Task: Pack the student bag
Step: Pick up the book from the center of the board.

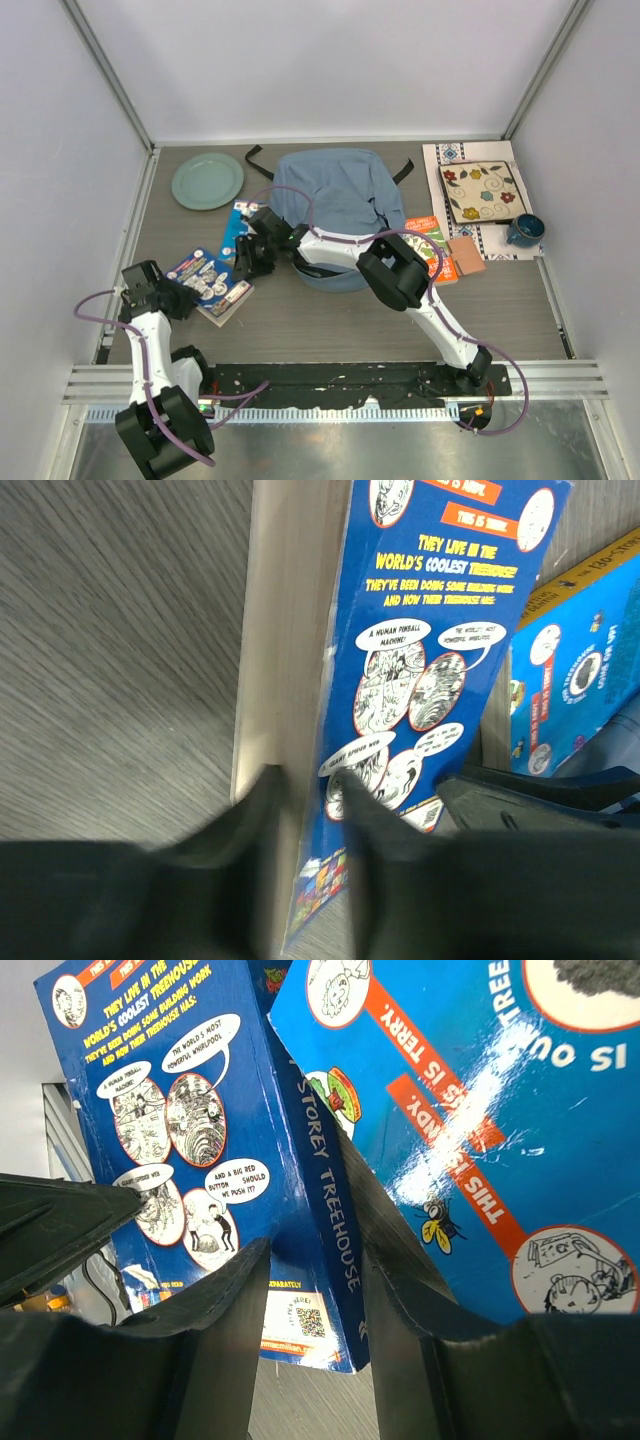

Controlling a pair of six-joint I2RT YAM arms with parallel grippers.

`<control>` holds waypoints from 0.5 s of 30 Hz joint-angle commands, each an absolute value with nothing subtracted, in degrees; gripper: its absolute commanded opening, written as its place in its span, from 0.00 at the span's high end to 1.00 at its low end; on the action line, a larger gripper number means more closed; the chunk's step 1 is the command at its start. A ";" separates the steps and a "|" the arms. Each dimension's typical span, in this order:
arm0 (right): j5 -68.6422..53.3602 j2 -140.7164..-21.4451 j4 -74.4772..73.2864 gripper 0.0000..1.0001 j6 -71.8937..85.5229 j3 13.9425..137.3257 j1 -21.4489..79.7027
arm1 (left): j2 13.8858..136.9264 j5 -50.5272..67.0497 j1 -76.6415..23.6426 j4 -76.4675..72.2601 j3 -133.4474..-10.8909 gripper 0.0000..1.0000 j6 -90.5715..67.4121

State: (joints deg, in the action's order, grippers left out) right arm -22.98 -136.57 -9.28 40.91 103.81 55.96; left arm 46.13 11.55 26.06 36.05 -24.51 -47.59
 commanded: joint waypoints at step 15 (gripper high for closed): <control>-28.74 -133.34 -7.21 0.45 40.96 102.57 57.83 | 45.09 18.91 25.66 33.47 -28.90 1.00 -48.34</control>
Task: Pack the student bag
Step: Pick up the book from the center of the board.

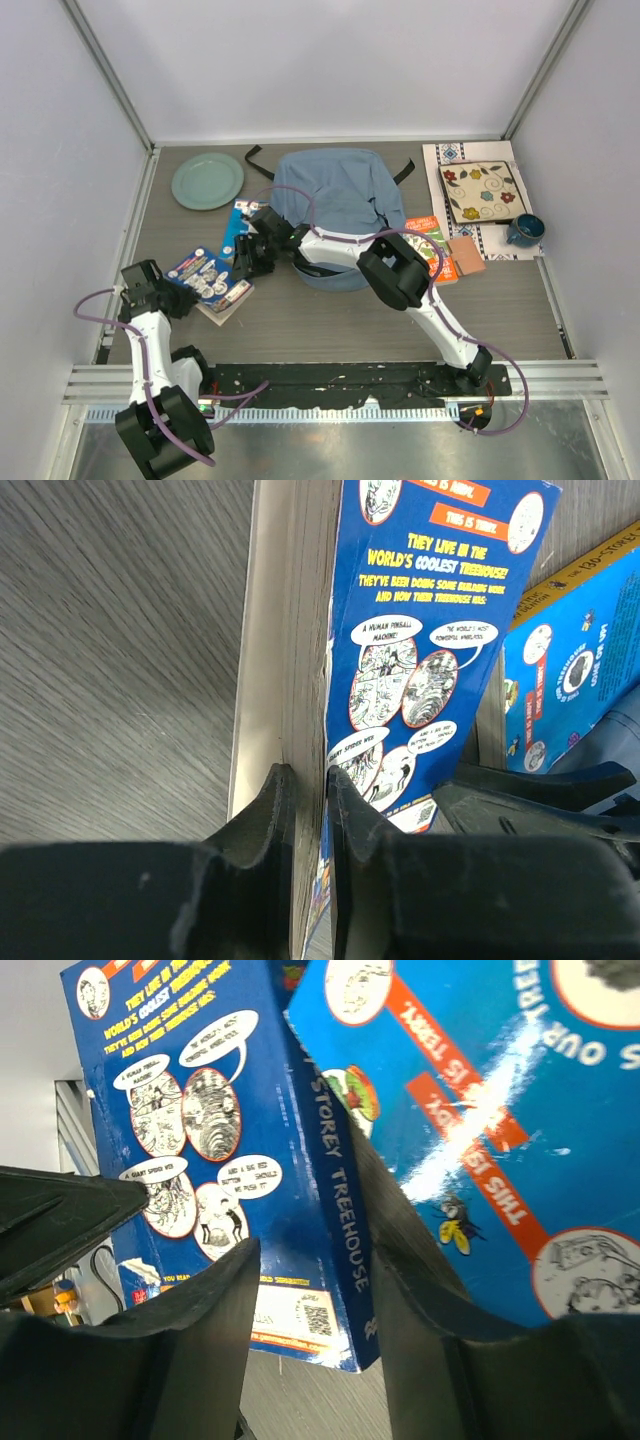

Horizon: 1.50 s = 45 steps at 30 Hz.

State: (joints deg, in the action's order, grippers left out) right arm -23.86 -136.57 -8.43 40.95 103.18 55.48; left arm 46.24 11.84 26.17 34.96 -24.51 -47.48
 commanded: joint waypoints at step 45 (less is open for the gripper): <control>-36.56 -97.64 34.53 0.24 63.27 61.35 41.48 | 42.80 50.19 21.19 6.77 -42.01 1.00 -52.29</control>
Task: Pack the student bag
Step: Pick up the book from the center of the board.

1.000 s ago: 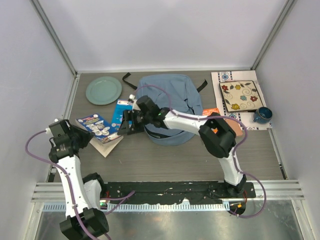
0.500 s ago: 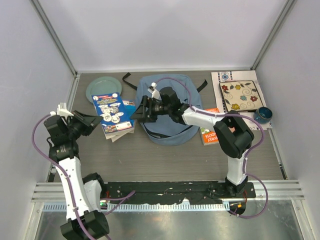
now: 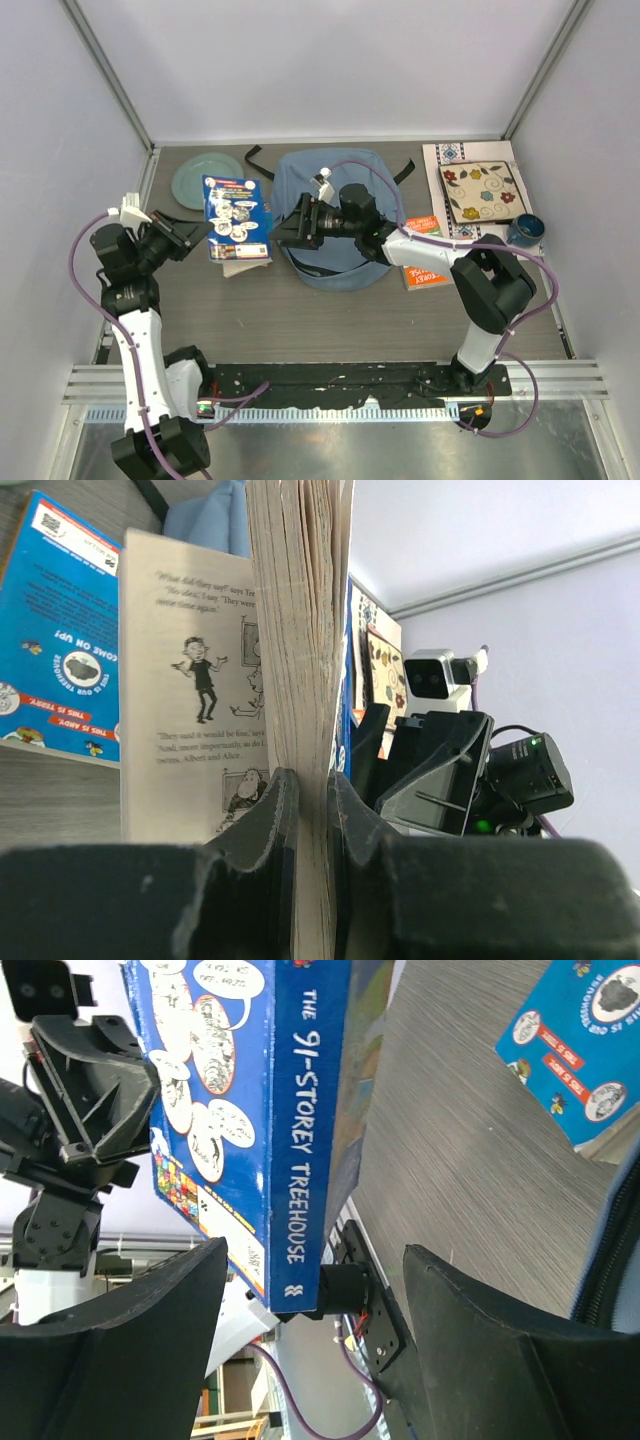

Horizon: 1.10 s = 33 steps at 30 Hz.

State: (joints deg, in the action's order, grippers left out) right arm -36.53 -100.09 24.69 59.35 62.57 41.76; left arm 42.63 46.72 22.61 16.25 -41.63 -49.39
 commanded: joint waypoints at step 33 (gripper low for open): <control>-37.44 -93.61 39.73 0.99 61.61 58.10 41.40 | 49.39 38.15 6.50 0.27 -39.37 0.04 -51.33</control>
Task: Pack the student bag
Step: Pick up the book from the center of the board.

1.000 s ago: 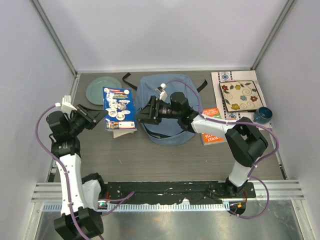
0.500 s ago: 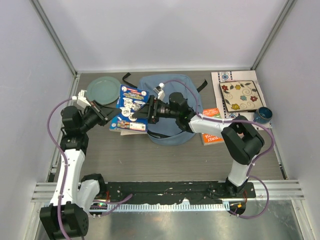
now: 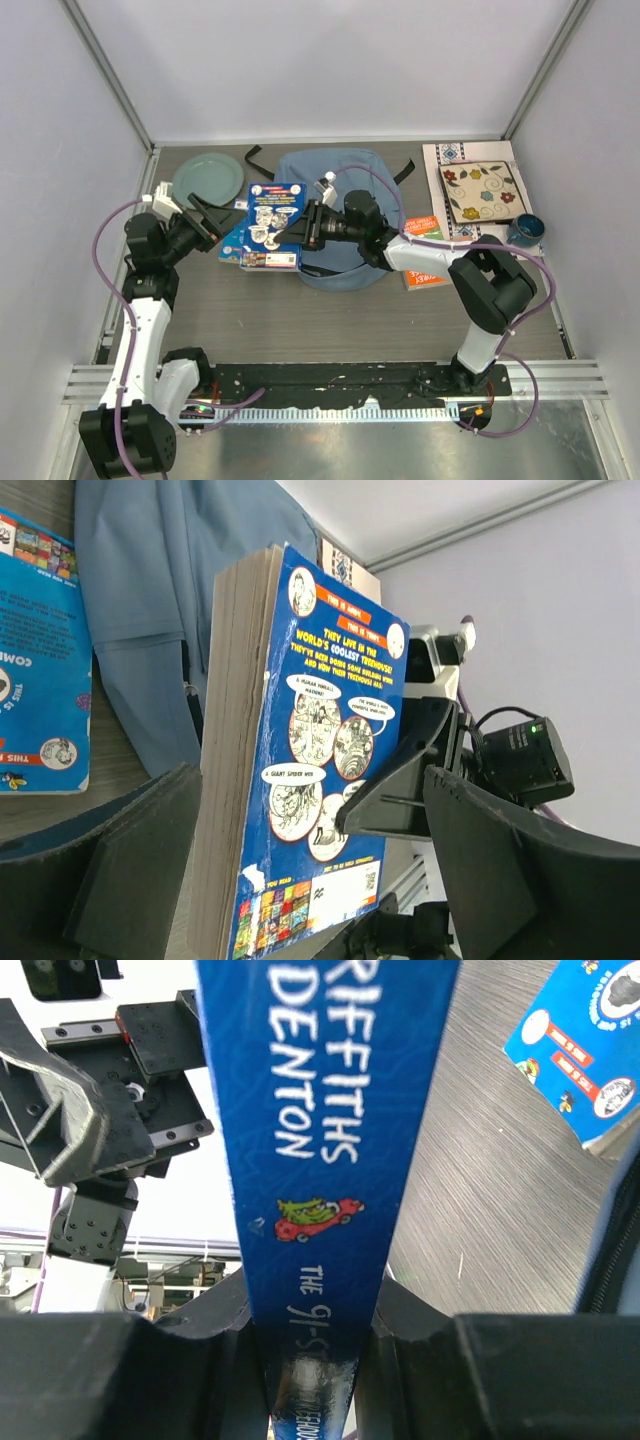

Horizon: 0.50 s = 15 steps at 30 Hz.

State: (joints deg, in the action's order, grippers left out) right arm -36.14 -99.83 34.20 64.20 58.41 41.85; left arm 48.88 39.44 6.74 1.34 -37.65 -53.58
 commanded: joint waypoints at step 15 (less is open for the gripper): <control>-42.10 -88.59 41.84 0.99 60.64 53.88 41.40 | 67.41 51.85 1.41 -26.69 -43.77 0.01 -60.20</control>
State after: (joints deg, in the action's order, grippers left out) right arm -39.94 -91.83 34.30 61.63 53.49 41.45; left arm 65.49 46.28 4.25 -12.84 -40.03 -56.42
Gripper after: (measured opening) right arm 0.344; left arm 0.994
